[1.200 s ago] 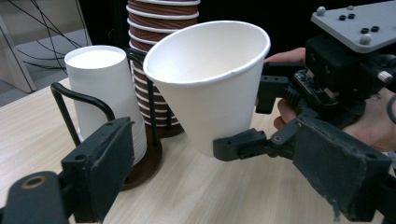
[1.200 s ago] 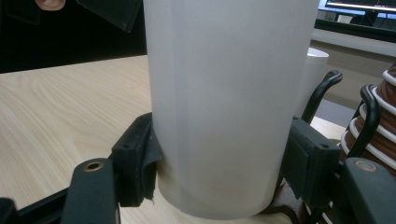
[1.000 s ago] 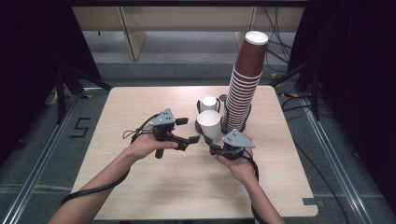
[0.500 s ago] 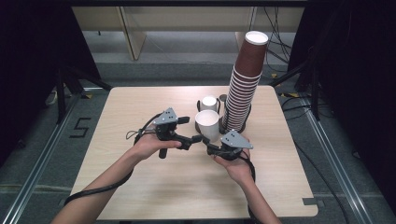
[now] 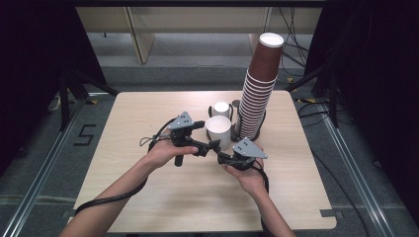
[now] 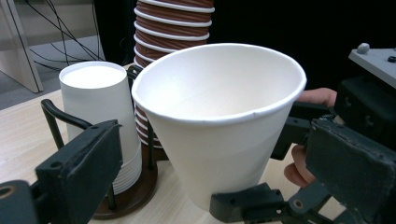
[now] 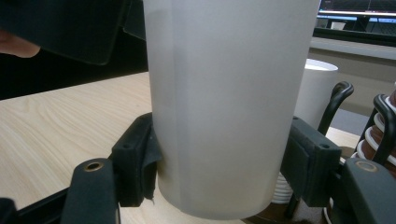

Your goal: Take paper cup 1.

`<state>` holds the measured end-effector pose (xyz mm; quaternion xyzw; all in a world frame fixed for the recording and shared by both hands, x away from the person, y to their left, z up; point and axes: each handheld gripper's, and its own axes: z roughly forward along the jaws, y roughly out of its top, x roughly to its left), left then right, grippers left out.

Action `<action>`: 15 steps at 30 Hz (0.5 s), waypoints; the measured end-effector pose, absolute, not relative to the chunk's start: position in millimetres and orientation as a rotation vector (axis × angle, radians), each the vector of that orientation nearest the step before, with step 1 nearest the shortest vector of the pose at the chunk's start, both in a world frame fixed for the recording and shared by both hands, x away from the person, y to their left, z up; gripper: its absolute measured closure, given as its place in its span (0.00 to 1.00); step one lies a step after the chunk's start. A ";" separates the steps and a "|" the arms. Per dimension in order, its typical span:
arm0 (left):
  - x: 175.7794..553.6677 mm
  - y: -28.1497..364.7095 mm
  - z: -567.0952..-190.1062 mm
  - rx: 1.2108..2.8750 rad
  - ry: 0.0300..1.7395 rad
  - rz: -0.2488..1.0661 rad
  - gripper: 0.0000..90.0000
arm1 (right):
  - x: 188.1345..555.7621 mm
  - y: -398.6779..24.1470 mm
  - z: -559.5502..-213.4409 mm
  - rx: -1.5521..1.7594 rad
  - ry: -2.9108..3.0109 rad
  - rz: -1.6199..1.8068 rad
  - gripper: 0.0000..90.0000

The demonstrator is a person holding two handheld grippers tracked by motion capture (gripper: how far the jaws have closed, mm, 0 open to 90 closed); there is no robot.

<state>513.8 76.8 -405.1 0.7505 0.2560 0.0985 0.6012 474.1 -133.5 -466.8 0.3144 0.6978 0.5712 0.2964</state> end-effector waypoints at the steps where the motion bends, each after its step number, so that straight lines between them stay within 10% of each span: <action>1: 513.6 76.5 -404.4 1.744 0.597 0.233 0.04 | 474.5 -132.9 -467.1 0.830 1.853 1.534 0.39; 15: 515.6 71.1 -403.0 1.718 0.602 0.242 0.05 | 474.6 -131.2 -467.1 0.809 1.838 1.513 0.39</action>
